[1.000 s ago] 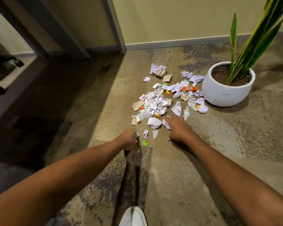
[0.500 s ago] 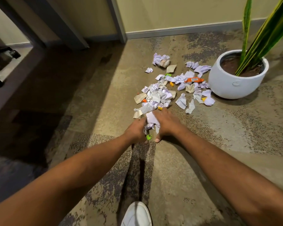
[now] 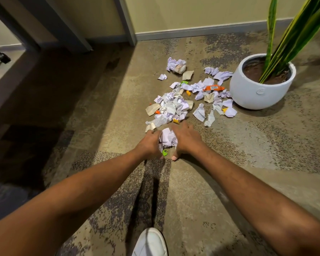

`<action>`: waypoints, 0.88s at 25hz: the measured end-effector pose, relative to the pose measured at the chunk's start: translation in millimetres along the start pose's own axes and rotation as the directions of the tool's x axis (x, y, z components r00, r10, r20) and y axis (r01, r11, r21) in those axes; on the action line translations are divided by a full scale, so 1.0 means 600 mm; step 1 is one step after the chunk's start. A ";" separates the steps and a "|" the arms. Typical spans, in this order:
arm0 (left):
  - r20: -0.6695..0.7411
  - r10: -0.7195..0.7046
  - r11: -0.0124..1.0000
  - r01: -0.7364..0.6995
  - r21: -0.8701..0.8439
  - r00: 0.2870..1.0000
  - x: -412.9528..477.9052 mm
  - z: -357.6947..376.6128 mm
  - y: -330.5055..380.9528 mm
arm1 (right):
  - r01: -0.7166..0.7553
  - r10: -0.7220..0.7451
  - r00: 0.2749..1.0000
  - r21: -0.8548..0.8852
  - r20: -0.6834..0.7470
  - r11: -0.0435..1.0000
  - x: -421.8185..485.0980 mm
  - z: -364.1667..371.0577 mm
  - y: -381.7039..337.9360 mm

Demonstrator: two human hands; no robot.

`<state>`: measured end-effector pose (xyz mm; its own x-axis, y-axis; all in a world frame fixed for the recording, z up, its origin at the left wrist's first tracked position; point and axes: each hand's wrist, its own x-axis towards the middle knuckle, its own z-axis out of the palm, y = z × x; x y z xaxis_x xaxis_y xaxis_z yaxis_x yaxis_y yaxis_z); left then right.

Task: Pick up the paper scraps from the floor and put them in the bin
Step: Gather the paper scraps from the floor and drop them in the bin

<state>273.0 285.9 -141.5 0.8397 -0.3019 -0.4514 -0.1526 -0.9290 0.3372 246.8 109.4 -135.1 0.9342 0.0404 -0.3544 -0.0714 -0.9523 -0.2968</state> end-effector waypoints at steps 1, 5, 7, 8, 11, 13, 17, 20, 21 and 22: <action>0.004 0.003 1.000 -0.003 -0.004 1.000 0.000 0.001 0.001 | -0.009 0.009 1.000 0.001 0.026 1.000 -0.001 0.001 0.005; -0.010 0.012 1.000 -0.012 0.027 1.000 0.008 -0.007 0.008 | 0.030 -0.031 0.999 0.053 0.026 0.998 0.005 0.013 -0.002; -0.059 0.049 0.998 -0.048 0.028 0.997 0.008 -0.006 0.015 | 0.048 -0.047 0.999 0.102 -0.003 0.994 0.006 0.021 -0.011; -0.099 0.070 0.998 -0.070 0.010 0.993 0.005 -0.003 0.018 | 0.066 -0.063 0.998 0.119 -0.031 0.991 0.005 0.026 -0.014; -0.205 0.072 0.994 -0.086 -0.063 0.976 -0.004 0.013 0.019 | 0.150 -0.135 0.984 0.123 -0.118 0.981 -0.001 0.038 -0.017; -0.219 0.030 0.990 -0.058 -0.126 0.975 -0.007 0.020 0.018 | 0.167 -0.146 0.980 0.153 -0.139 0.974 -0.005 0.041 -0.014; -0.195 -0.061 0.964 0.007 -0.265 0.979 -0.006 0.012 0.018 | 0.166 -0.129 0.981 0.274 -0.148 0.947 -0.008 0.040 -0.003; -0.176 -0.015 0.957 -0.037 -0.287 0.984 -0.004 0.000 0.025 | 0.150 -0.080 0.979 0.402 -0.186 0.903 -0.011 0.041 0.011; -0.161 0.005 0.954 -0.053 -0.294 0.987 -0.002 -0.007 0.031 | 0.124 -0.042 0.981 0.451 -0.188 0.884 -0.013 0.040 0.017; -0.142 0.027 0.952 -0.069 -0.299 0.990 0.001 -0.014 0.037 | 0.086 0.003 0.984 0.499 -0.176 0.862 -0.015 0.037 0.024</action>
<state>274.5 267.1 -127.4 0.9007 -0.2934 -0.3204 -0.0474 -0.7996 0.5987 229.4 102.2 -155.5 0.9809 -0.0165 -0.1939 -0.1553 -0.6667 -0.7290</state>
